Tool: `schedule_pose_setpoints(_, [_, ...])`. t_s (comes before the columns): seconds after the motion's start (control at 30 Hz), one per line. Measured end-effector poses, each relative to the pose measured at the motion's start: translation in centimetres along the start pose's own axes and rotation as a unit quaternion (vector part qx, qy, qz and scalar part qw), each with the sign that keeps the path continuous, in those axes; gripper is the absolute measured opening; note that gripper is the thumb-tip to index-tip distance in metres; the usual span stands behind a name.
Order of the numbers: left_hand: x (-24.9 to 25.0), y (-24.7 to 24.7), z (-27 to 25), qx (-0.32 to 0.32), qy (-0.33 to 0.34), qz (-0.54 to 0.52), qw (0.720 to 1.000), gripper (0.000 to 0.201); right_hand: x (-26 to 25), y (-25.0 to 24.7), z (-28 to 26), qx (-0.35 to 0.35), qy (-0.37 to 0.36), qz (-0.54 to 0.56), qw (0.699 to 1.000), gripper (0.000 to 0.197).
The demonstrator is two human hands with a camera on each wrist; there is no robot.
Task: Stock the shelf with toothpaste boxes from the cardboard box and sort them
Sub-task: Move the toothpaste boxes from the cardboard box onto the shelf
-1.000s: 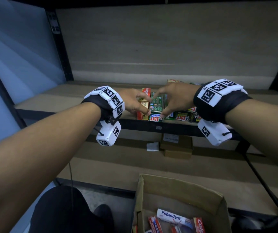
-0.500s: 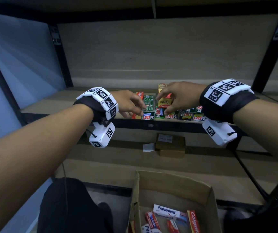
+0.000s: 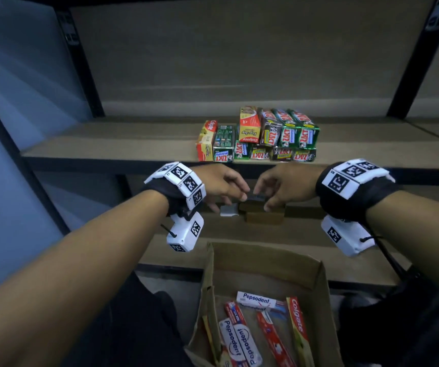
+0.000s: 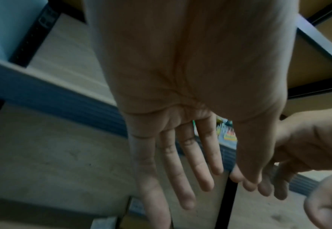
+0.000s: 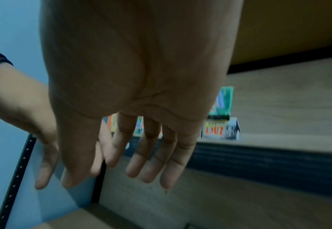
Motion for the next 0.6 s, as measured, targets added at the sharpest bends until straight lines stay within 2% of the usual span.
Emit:
schedule_pose_setpoints(0.23, [-4.9, 8.5, 3.5, -0.058, -0.052, -0.046, 0.996, 0.038, 3.0, 8.6, 1.4, -0.067, 0.026, 0.041, 0.997, 0.045])
schedule_pose_setpoints(0.4, [-9.1, 13.2, 6.2, -0.069, -0.111, -0.060, 0.990, 0.039, 5.6, 14.2, 2.4, -0.108, 0.060, 0.083, 0.989, 0.043])
schedule_pose_setpoints(0.6, [-14.3, 18.0, 8.3, -0.123, -0.169, -0.063, 0.976, 0.040, 8.9, 21.7, 3.5, -0.170, 0.117, 0.132, 0.969, 0.032])
Point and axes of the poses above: each hand's wrist, its own z-axis towards the middle knuckle, its own y-axis out of the palm, x = y × z, the point moved 4 cm from there along z, towards the middle knuckle, and after that the axes turned 1 degree about y, right-handed, at the moved point
